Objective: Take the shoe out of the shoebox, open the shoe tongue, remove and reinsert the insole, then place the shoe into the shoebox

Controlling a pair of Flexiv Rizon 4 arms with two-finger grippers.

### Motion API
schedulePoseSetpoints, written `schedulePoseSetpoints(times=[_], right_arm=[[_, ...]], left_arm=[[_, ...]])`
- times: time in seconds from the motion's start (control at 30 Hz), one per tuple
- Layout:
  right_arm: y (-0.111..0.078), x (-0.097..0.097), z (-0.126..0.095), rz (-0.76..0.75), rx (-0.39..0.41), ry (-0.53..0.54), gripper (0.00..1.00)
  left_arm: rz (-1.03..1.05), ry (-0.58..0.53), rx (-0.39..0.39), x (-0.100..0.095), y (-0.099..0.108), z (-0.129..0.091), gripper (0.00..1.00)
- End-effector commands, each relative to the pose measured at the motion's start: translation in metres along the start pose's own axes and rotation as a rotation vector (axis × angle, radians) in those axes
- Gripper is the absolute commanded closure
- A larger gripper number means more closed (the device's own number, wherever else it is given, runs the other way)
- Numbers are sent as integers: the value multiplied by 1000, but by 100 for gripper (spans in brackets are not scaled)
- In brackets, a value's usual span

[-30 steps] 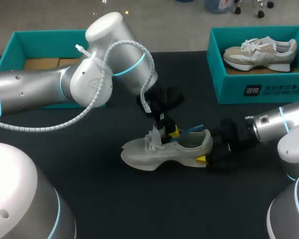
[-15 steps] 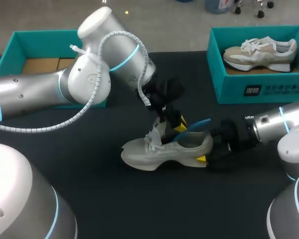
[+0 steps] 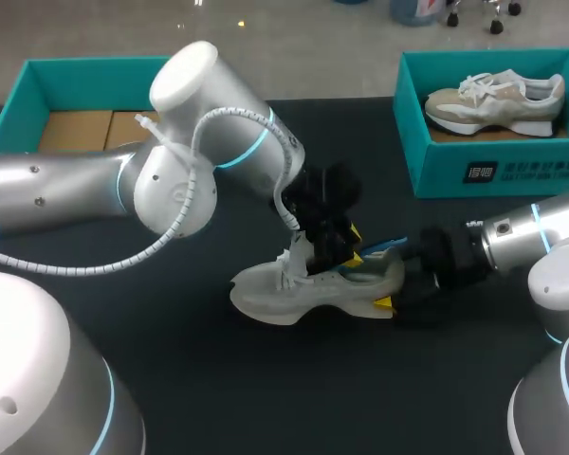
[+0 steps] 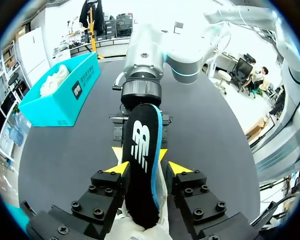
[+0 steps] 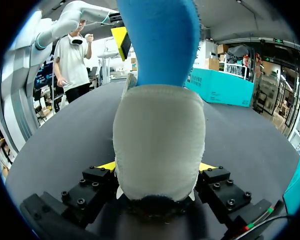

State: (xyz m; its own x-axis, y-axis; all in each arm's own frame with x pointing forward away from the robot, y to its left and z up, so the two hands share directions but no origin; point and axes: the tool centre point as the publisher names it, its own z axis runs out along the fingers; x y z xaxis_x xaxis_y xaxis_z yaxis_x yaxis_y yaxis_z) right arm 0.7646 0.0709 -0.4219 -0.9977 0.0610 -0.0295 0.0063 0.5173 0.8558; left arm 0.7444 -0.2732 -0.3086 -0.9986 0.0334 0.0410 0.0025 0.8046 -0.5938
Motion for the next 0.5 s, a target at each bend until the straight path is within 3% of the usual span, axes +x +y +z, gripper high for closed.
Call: schedulePoseSetpoints(times=[0.03, 0.37, 0.5], right_arm=[[-3, -1, 2, 0, 3, -1, 100], [-3, -1, 2, 0, 3, -1, 100], [-3, -1, 2, 0, 3, -1, 100]], left_arm=[[-3, -44, 0, 7, 7, -2, 54], [-17, -127, -46, 0, 12, 13, 60], [-15, -142, -57, -1, 11, 17, 73]])
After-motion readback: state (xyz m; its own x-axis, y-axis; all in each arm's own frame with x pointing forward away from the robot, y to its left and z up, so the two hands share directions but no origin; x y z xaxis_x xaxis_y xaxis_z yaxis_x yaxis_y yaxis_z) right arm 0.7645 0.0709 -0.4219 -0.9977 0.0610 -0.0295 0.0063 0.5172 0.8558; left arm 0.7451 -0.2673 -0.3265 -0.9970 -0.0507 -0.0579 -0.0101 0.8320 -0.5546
